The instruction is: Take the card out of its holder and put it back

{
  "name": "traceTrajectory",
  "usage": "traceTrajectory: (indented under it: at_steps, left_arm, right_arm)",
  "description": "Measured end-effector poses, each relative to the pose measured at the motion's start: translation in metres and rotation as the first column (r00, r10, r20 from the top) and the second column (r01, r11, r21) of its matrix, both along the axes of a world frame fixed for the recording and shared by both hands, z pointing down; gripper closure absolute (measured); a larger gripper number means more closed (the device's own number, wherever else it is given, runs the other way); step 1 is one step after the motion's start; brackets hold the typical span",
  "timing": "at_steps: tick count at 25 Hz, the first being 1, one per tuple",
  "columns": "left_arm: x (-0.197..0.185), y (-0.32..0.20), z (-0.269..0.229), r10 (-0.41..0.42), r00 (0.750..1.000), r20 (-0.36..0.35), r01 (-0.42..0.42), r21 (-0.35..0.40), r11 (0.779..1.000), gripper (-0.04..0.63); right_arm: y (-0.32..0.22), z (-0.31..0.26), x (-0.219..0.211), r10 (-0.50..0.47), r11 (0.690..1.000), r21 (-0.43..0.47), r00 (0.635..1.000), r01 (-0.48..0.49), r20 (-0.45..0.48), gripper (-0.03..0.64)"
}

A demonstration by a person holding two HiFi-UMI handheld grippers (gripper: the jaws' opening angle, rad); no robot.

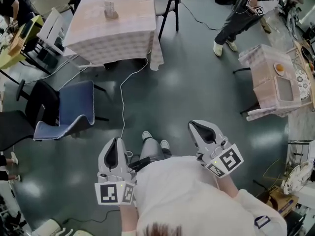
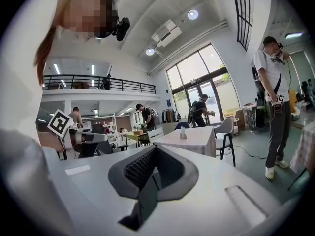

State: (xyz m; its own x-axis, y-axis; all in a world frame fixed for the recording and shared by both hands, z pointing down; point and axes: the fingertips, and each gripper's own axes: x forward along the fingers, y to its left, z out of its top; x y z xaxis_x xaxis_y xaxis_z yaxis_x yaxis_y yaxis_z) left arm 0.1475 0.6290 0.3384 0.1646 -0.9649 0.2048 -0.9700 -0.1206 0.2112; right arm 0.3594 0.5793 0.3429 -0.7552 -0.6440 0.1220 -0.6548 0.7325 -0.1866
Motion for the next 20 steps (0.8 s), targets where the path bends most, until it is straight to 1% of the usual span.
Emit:
traceTrajectory:
  at_steps: [5,8,11,15,20]
  left_arm:
    - [-0.037,-0.022,0.004,-0.050,0.998,-0.024,0.050,0.008,0.999,0.592]
    - [-0.061,-0.049,0.007,-0.055,0.998,-0.031,0.055,0.003,0.998,0.592]
    - [-0.082,-0.080,0.006,-0.025,0.999,-0.022,0.025,-0.005,1.000,0.592]
    - [-0.108,-0.120,0.001,0.016,1.000,-0.020,-0.016,0.007,1.000,0.592]
    - [-0.138,-0.153,0.000,0.047,0.999,-0.019,-0.046,0.014,0.999,0.592]
  right_arm:
    - [-0.028,0.005,-0.027,-0.020,1.000,-0.017,1.000,0.020,-0.005,0.618]
    - [-0.054,0.004,-0.048,-0.007,1.000,-0.027,1.000,0.007,-0.004,0.618]
    - [-0.081,0.000,-0.069,0.017,0.999,-0.030,1.000,-0.017,0.002,0.618]
    - [-0.113,-0.006,-0.097,0.038,0.999,-0.017,0.999,-0.038,0.000,0.618]
    - [-0.139,-0.006,-0.123,0.075,0.997,-0.013,0.997,-0.075,-0.004,0.618]
